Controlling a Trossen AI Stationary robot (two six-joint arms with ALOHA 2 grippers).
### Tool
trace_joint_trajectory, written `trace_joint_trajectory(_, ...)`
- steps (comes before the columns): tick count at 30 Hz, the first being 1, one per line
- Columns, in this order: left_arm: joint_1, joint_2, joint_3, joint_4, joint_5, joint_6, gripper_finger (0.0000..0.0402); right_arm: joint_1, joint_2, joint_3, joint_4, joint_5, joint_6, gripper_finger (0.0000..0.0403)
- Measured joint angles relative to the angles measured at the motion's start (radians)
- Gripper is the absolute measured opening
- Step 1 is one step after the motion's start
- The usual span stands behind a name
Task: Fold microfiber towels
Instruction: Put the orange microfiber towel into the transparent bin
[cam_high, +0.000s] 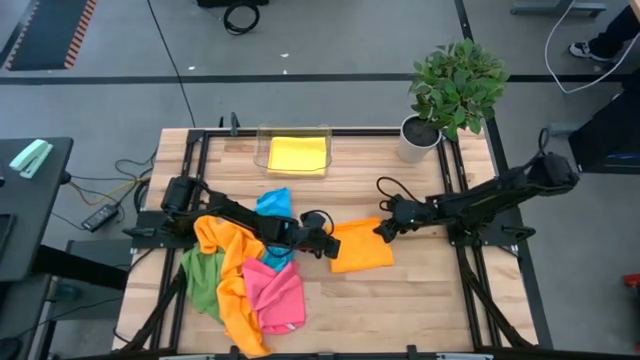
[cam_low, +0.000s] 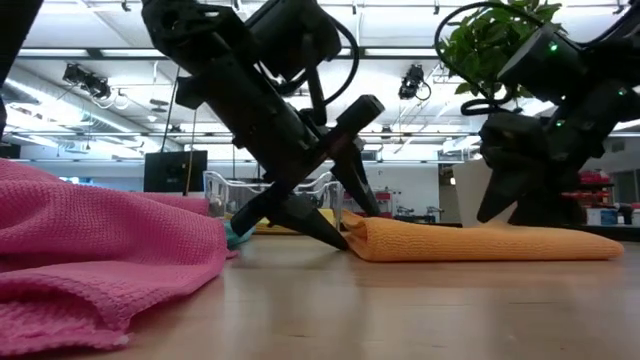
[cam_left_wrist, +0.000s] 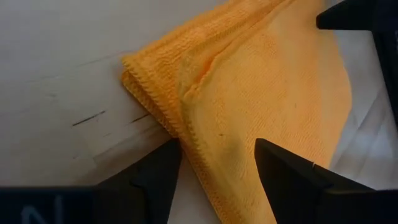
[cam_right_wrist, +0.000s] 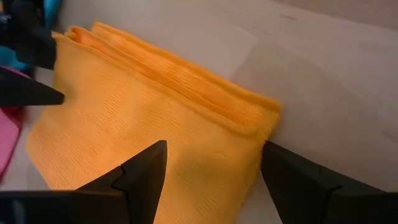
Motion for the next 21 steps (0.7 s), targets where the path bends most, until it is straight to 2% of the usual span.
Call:
trace_joint_trajectory(3, 0.001, 0.009, 0.001, -0.003, -0.007, 0.003, 0.0196, 0.000, 0.047, 0.000, 0.071, 0.000, -0.009, 0.0257)
trace_joint_trajectory(6, 0.003, 0.012, 0.000, -0.018, -0.008, -0.002, 0.0165, 0.001, 0.075, 0.003, 0.073, 0.007, 0.005, 0.0229)
trace_joint_trajectory(9, 0.003, 0.013, 0.000, -0.036, -0.021, -0.017, 0.0126, 0.006, 0.081, 0.002, 0.063, 0.022, -0.009, 0.0177)
trace_joint_trajectory(16, 0.002, 0.018, -0.004, -0.033, -0.058, 0.013, 0.0025, 0.007, 0.081, -0.002, 0.053, 0.053, -0.037, 0.0025)
trace_joint_trajectory(18, -0.006, 0.020, -0.006, 0.017, -0.061, 0.093, 0.0012, 0.008, 0.081, -0.002, 0.053, 0.053, -0.047, 0.0011)
trace_joint_trajectory(21, -0.028, 0.017, -0.008, 0.091, -0.077, 0.193, 0.0015, 0.007, 0.081, -0.002, 0.053, 0.053, -0.047, 0.0016)
